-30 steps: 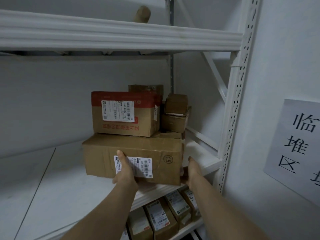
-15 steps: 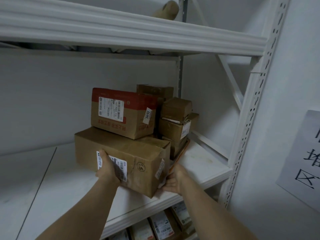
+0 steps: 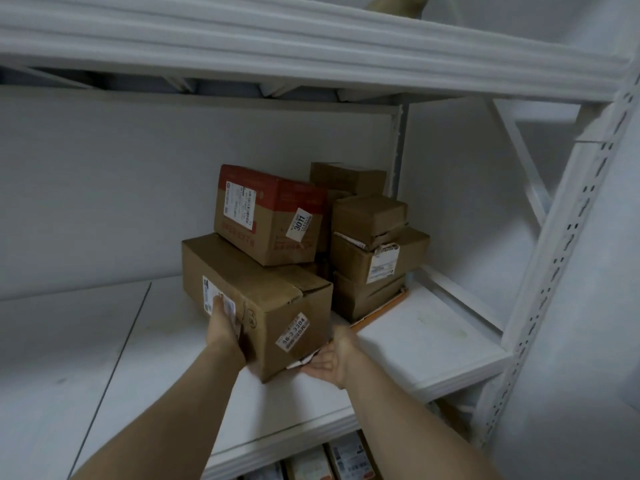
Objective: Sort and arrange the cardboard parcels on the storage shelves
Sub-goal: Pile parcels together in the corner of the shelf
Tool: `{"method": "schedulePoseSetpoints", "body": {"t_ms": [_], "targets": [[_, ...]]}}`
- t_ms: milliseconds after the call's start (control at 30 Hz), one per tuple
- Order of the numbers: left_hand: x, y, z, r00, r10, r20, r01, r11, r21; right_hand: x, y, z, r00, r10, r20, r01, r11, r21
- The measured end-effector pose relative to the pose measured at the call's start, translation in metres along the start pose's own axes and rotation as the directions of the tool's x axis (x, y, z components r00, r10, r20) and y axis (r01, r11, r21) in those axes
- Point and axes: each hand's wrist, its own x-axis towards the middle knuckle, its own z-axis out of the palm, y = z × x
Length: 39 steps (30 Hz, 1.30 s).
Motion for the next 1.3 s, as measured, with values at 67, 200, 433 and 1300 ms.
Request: {"method": "schedulePoseSetpoints", "body": {"t_ms": [67, 200, 433, 1300], "targets": [[-0.004, 0.001, 0.002, 1.000, 0.007, -0.024, -0.005, 0.997, 0.081, 0.002, 0.000, 0.002, 1.000, 0.007, 0.016, -0.006, 1.000, -0.029], [-0.021, 0.005, 0.009, 0.998, 0.053, -0.021, -0.050, 0.989, 0.140, 0.007, -0.010, -0.006, 0.992, -0.086, -0.094, 0.074, 0.989, -0.125], [-0.034, 0.009, 0.021, 0.996, 0.028, -0.087, -0.007, 0.973, 0.230, 0.033, -0.028, -0.018, 0.965, -0.182, -0.188, 0.182, 0.983, -0.016], [-0.049, 0.038, -0.010, 0.997, 0.035, -0.066, -0.022, 0.981, 0.192, 0.059, 0.005, 0.030, 0.994, -0.111, 0.022, 0.110, 0.993, 0.047]]}}
